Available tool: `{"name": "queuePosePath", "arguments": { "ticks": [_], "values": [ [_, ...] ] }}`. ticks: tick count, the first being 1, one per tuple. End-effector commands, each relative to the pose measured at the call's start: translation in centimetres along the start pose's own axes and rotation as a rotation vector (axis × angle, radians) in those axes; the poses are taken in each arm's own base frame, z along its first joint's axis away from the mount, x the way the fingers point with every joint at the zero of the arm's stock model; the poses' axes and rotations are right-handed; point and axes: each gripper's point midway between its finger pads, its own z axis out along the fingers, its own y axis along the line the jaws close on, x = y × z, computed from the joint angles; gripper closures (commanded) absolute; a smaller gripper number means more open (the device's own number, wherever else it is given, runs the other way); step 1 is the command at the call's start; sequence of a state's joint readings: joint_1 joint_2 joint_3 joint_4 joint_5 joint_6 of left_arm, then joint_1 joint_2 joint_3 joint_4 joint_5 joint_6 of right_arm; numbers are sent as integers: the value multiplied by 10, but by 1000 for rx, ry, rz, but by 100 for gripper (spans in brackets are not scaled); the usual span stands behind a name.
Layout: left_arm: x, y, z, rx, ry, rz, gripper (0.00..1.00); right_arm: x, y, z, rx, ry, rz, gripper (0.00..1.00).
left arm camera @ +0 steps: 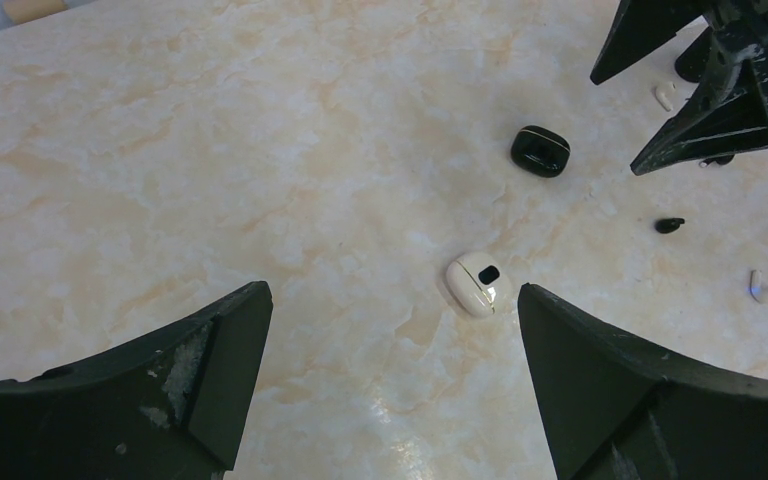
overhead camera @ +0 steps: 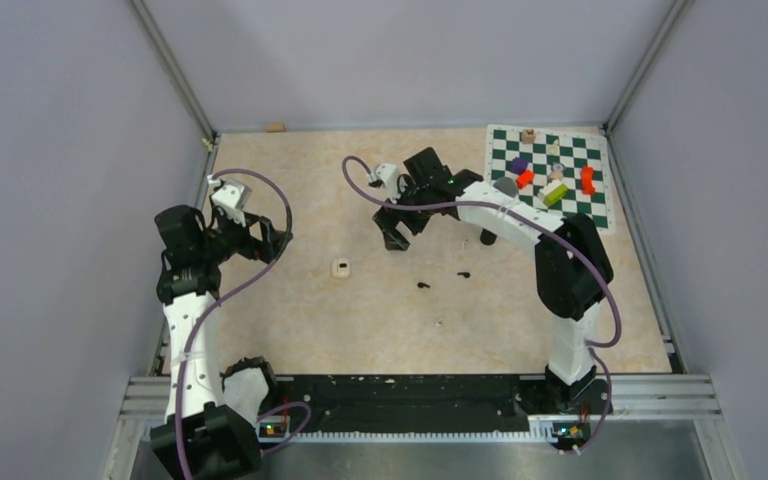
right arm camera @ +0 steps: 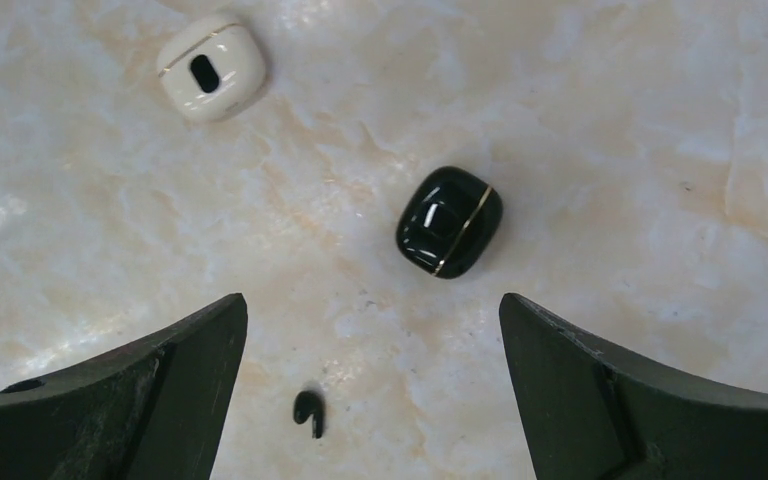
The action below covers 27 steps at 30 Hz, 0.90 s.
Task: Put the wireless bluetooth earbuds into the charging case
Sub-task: Adjust the charging case at the center of the board.
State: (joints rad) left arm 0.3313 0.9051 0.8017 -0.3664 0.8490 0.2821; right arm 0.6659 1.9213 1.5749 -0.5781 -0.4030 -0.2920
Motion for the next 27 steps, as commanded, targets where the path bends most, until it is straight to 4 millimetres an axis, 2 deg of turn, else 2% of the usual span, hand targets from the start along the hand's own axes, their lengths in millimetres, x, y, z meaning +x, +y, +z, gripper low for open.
{"name": "queuePosePath", "arguments": {
  "ticks": [1, 3, 7, 15, 19, 27],
  "values": [
    [-11, -2, -2, 9, -39, 27, 1, 4, -35, 3, 177, -7, 10, 5],
    [-10, -1, -2, 5, -37, 26, 1, 8, -43, 9, 213, 5, 39, 6],
    [-11, 0, -3, 0, -38, 25, 1, 21, -44, 25, 241, 55, 43, 8],
    [-9, 2, -2, -2, -34, 18, 1, 39, -34, 55, 306, 148, -49, 14],
    [-9, 2, -2, -1, -35, 17, 1, 41, -30, 60, 302, 158, -58, 15],
    [-9, 2, -2, 2, -36, 17, 1, 50, -36, 66, 349, 196, -69, 22]
  ]
}}
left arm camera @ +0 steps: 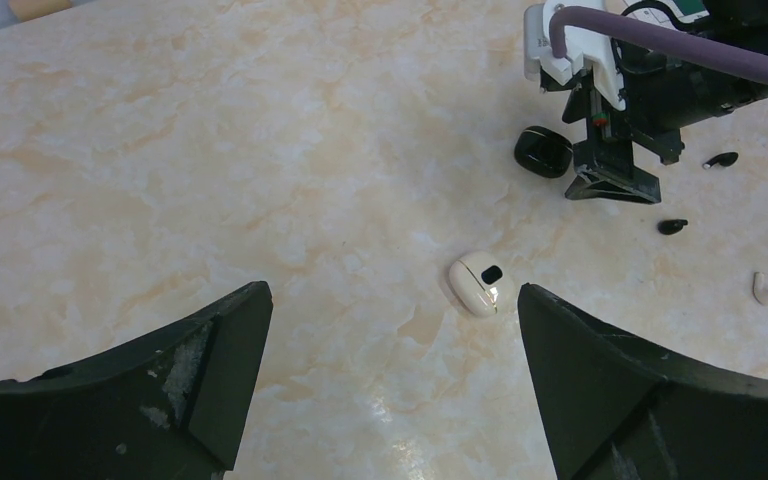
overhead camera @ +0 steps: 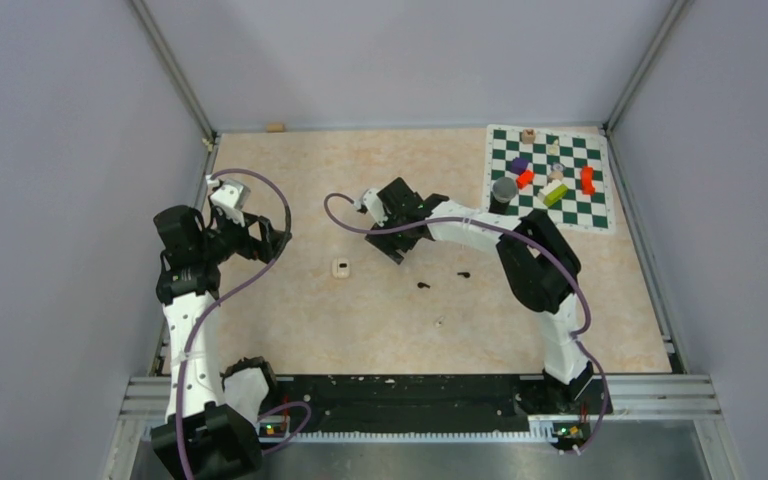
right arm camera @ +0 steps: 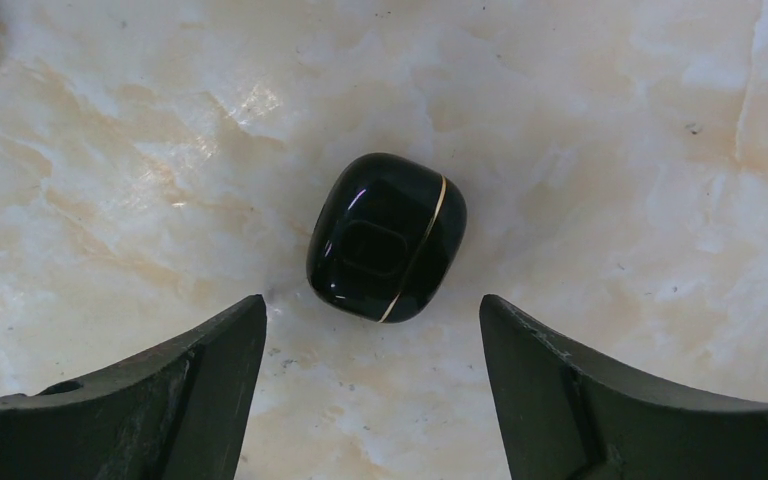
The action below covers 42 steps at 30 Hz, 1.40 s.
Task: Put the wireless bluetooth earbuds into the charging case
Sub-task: Adjust the charging case at the center of the board.
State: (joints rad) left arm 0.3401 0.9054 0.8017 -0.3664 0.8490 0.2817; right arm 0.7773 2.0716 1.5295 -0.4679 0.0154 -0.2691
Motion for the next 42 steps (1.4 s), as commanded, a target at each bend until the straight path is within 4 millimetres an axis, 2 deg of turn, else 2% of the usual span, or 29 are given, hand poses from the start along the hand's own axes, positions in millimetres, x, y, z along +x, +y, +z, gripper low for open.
{"name": "queuePosePath", "arguments": {
  "ticks": [1, 9, 17, 20, 24, 27, 30, 33, 35, 42],
  "values": [
    [-8, 0, -1, 10, -35, 18, 1, -2, -3, 9, 37, -1, -16, 23],
    [-9, -1, -1, 13, -37, 18, 1, -3, 1, 13, 20, -2, -8, 30],
    [-10, -1, -1, 14, -38, 22, 1, 0, 4, 19, 4, 11, -7, 46],
    [-9, -2, -1, 16, -39, 23, 1, -1, 4, 19, 0, 7, -9, 55],
    [-10, -2, -1, 18, -40, 23, 1, -5, 3, 14, 4, -5, -27, 66],
    [-9, -2, -1, 22, -39, 20, 1, -16, -3, 0, 17, -41, -44, 67],
    [-9, -2, 0, 23, -39, 18, 1, -28, -4, -16, 19, -95, -51, 63],
    [-9, -3, 0, 27, -39, 16, 1, -33, -2, -23, 13, -113, -24, 43],
    [-9, -3, 0, 26, -40, 17, 1, -33, 4, -20, -16, -106, 12, 33],
    [-10, -2, -1, 13, -42, 24, 1, -32, 31, -8, -155, -52, 131, 28]
  ]
}}
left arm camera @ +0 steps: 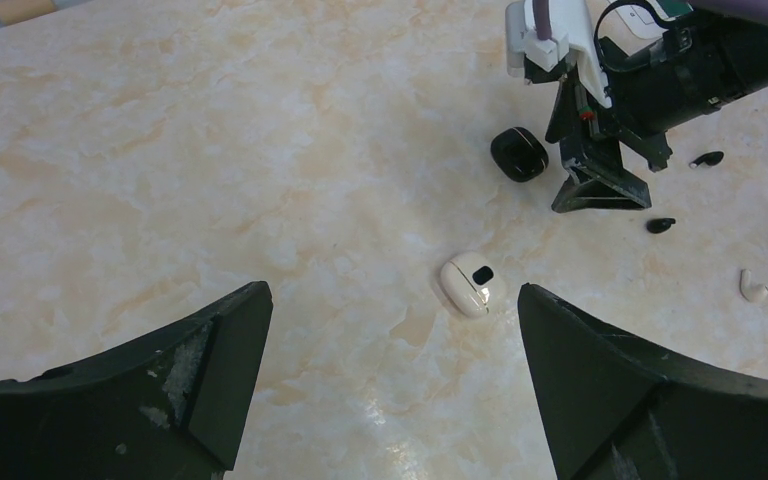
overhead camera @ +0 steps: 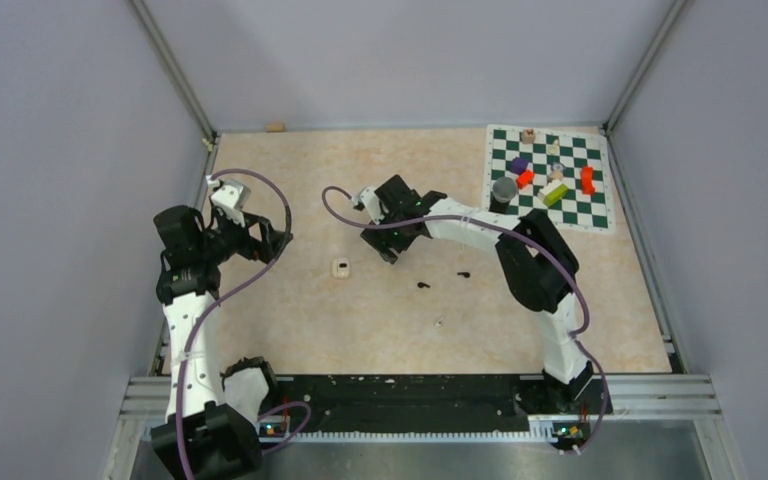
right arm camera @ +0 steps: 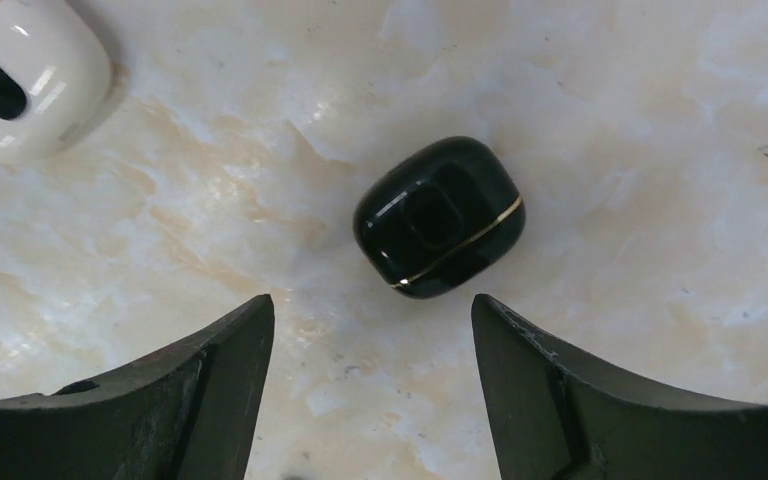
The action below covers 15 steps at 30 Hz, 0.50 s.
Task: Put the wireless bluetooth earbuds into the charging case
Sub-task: Pick up the charging case.
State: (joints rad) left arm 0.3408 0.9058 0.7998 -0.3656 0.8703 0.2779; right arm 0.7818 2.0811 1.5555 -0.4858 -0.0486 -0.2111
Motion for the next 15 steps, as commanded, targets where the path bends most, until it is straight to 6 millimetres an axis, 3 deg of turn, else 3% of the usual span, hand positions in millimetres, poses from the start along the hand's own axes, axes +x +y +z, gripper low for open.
{"name": "queuePosePath", "arguments": {
  "ticks": [1, 5, 15],
  "values": [
    [-10, 2, -2, -8, -36, 29, 1, -23, 22, -6, -110, -35, 88, 27],
    [-9, 3, -1, -7, -34, 28, 1, -27, 26, -5, -127, -41, 127, 23],
    [-9, 3, -1, -11, -33, 28, 1, -22, 14, 7, -50, -18, 168, 18]
  ]
}}
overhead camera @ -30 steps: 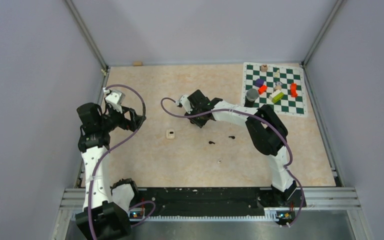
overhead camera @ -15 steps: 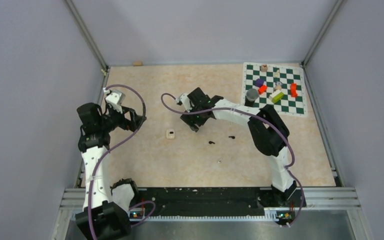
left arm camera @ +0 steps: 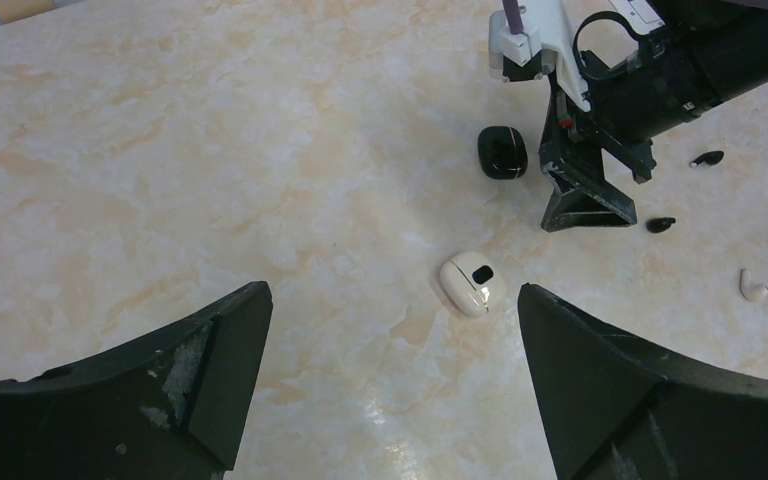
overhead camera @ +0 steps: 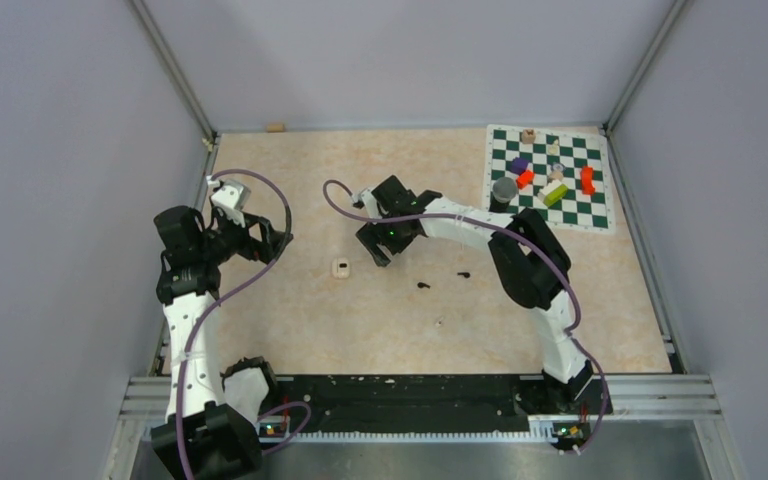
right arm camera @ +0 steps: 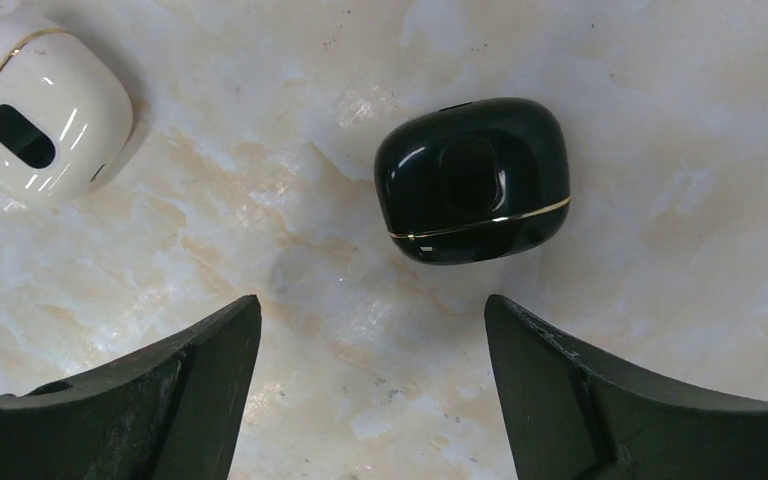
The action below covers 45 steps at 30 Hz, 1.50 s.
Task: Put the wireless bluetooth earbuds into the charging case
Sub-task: Pick up the charging case.
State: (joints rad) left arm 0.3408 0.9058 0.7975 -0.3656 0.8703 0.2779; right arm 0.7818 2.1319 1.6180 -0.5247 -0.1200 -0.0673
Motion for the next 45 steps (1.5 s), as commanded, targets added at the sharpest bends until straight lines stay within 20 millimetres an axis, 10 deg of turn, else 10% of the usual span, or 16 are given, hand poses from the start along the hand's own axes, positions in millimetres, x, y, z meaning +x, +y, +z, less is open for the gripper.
{"name": "queuePosePath", "arguments": {
  "ticks": [1, 30, 45],
  "values": [
    [-9, 4, -1, -12, -33, 29, 1, -18, -2, -1, 30, -37, 23, 17],
    [-8, 6, 0, -17, -29, 26, 1, -56, -12, 30, -51, -90, 43, 15],
    [-10, 5, -1, -15, -35, 28, 1, -23, -22, 46, 95, -10, 122, 23]
  ]
}}
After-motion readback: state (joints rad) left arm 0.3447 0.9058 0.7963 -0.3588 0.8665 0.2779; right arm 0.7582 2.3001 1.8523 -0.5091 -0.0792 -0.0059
